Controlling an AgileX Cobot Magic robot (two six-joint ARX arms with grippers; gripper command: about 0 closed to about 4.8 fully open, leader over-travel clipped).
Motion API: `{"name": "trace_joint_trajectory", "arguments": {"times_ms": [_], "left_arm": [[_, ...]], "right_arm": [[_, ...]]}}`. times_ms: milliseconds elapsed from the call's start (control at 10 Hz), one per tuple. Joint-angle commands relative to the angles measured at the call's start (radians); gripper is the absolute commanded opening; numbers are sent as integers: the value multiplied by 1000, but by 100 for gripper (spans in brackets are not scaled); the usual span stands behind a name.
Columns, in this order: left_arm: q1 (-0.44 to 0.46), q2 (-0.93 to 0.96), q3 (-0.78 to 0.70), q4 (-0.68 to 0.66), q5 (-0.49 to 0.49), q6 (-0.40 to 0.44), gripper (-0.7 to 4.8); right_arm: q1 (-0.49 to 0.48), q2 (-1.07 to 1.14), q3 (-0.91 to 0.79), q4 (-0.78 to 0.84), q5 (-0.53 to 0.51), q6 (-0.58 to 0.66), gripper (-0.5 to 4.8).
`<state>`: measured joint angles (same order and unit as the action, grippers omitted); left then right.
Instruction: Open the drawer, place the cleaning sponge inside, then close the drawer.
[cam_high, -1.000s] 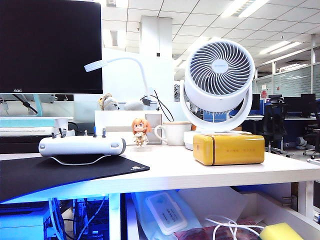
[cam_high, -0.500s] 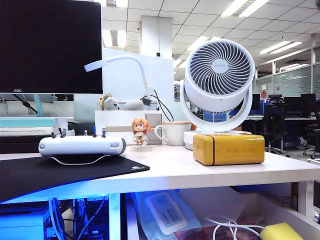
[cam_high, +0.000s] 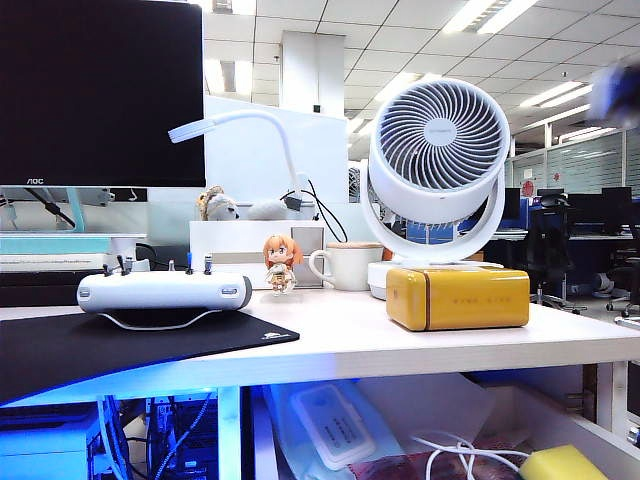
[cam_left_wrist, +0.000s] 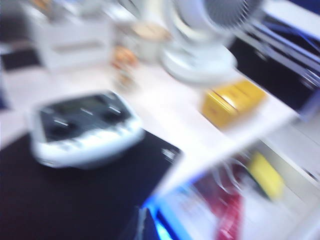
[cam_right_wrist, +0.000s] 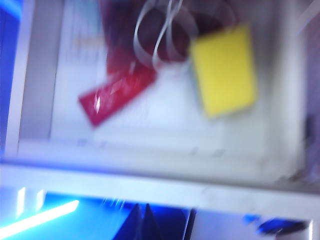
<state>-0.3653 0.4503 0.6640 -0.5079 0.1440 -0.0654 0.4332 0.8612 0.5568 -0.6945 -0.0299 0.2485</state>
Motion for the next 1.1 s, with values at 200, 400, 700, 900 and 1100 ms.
{"name": "trace_joint_trajectory", "arguments": {"times_ms": [200,400,700,900,1100], "left_arm": [[0,76,6,-8,160,5,-6],[0,88,5,-21,195,13,-6],[-76,150,1,-81,223,58,-6],[-162,140,-37,-67,169,49,-6],[-206,135,-122,-26,223,49,-6]], "right_arm": [[2,150,4,-15,-29,40,-8],[2,258,1,-8,-111,66,-8],[2,282,-13,-5,-126,67,-8],[2,282,-20,-5,-126,71,-7],[2,282,-20,-48,-129,135,-7]]}}
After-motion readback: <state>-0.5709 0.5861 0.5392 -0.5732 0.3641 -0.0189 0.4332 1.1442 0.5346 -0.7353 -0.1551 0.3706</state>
